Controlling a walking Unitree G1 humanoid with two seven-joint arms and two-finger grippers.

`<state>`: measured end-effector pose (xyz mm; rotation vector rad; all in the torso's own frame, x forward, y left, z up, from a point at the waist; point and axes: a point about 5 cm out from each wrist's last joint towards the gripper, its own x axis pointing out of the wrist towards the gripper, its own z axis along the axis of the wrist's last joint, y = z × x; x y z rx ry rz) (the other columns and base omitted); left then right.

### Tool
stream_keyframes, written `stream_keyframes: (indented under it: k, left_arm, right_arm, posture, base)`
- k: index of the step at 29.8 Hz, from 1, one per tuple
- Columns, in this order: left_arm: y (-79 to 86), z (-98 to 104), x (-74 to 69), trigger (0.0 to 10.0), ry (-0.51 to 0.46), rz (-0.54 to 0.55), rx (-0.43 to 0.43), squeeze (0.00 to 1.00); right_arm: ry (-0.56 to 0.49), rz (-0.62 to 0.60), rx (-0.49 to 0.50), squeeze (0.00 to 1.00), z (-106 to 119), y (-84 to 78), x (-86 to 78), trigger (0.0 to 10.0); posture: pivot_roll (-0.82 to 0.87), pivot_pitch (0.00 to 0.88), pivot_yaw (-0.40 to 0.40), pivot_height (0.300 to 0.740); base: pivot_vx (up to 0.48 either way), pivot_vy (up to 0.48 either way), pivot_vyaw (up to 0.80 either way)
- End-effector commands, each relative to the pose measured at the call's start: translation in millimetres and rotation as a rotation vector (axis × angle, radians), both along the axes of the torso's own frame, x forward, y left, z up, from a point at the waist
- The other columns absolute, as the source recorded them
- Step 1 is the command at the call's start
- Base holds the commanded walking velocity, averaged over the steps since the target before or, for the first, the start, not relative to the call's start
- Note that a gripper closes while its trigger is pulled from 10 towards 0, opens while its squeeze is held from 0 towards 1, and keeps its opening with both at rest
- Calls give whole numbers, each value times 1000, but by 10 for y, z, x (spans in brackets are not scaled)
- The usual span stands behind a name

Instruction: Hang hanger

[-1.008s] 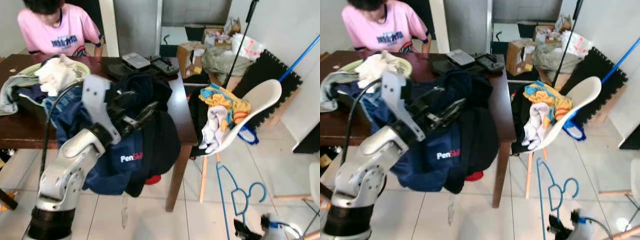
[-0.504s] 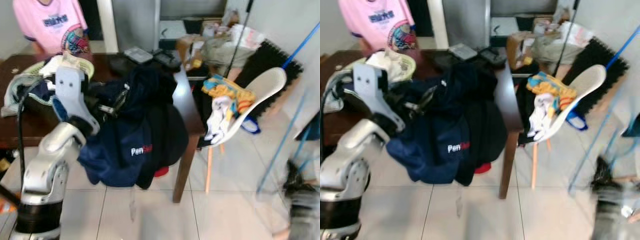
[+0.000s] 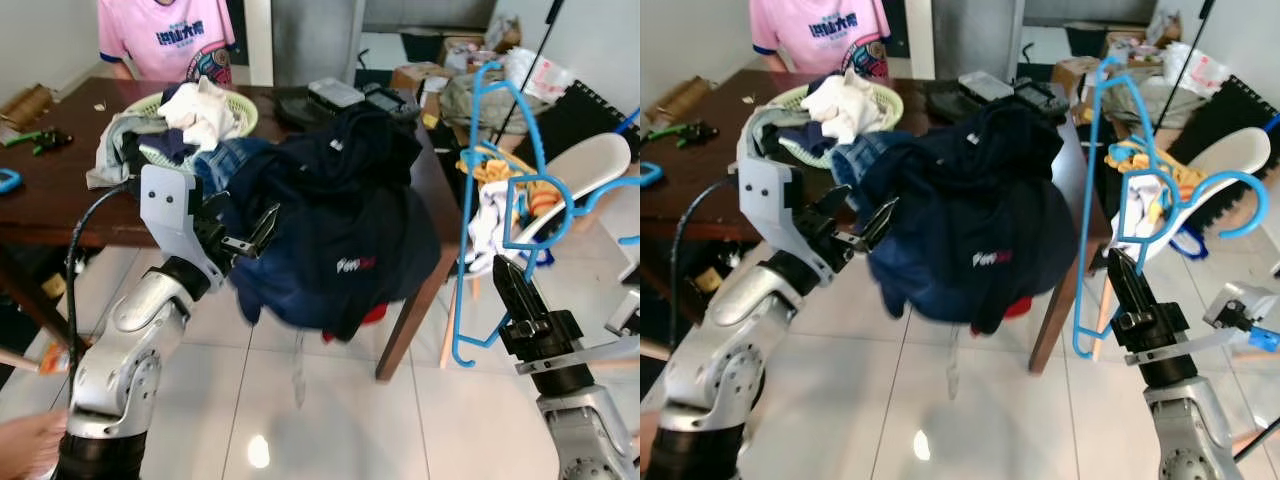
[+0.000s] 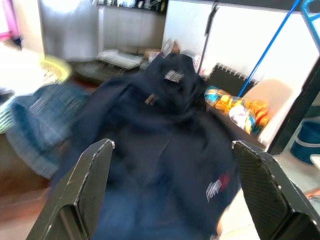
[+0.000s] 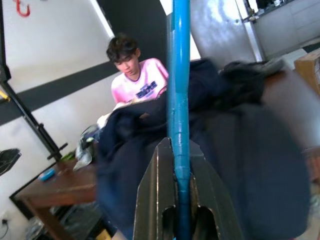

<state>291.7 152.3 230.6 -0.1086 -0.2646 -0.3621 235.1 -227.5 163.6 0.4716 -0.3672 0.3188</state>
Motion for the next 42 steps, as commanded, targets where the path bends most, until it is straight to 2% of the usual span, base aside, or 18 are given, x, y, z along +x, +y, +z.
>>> stream_keyframes:
  k: [1,6,8,13,29,42]
  left_arm:
    - [30,19,6,10000,-11,17,-5,0]
    - [98,64,38,10000,-32,50,-15,0]
    - [150,67,41,10000,-47,79,-3,0]
    - [191,67,35,10000,-57,115,-7,0]
    - [170,76,42,10000,-67,116,-26,0]
    - [134,73,41,10000,-73,106,-30,0]
  right_arm:
    - [7,-6,-37,0,7,1,5,10000]
    - [51,14,-46,0,88,33,-28,10000]
    - [75,34,-59,0,140,94,-56,10000]
    - [83,49,-88,0,138,163,-63,10000]
    - [118,78,-142,0,148,281,-63,10000]
    - [116,90,-152,0,195,323,-61,10000]
  posture:
    - [46,82,-37,740]
    - [46,82,-37,740]
    - [43,84,-38,740]
    - [41,86,-40,740]
    - [37,87,-43,740]
    - [37,86,-46,740]
  base:
    - [0,0,0]
    - [0,0,0]
    - [0,0,0]
    - [265,0,0]
    - [344,0,0]
    - [211,0,0]
